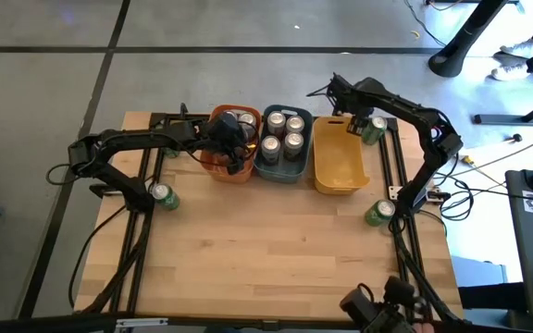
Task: Sort soda cans
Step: Put the top right green soda can into the yellow bin
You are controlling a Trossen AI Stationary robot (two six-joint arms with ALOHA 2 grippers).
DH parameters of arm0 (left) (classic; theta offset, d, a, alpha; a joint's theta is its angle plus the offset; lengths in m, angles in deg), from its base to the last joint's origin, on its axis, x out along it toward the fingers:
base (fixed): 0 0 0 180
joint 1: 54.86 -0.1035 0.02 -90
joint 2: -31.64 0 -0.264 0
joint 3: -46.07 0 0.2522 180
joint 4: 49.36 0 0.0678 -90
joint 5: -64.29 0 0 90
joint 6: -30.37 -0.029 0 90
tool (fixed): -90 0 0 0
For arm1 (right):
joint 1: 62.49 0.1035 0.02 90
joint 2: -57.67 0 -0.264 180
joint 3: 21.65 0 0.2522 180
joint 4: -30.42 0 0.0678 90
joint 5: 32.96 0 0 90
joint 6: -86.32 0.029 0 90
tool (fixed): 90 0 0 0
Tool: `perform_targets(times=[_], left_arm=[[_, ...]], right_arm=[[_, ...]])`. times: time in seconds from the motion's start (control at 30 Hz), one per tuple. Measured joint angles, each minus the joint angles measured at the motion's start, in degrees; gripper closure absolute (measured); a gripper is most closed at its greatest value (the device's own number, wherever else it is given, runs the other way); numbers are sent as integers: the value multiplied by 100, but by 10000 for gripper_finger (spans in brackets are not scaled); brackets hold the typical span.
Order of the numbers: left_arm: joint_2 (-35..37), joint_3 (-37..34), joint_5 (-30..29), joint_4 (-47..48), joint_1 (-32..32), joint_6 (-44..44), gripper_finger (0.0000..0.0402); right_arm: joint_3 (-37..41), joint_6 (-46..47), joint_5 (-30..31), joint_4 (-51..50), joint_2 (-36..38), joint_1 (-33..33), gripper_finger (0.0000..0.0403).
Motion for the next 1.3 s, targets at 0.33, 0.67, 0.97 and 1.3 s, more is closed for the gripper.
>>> perform_targets(times=[0.33,0.67,0.97,1.3], left_arm=[[0,0,0,-9,0,-38,70],[0,0,0,-38,0,-48,70],[0,0,0,-41,0,-42,70],[0,0,2,-44,0,-97,70]], right_arm=[[0,241,-52,73,-2,-1,128],[0,482,64,-238,-2,-119,22],[0,453,-103,-81,-2,-75,69],[76,324,-946,-677,-20,-400,70]])
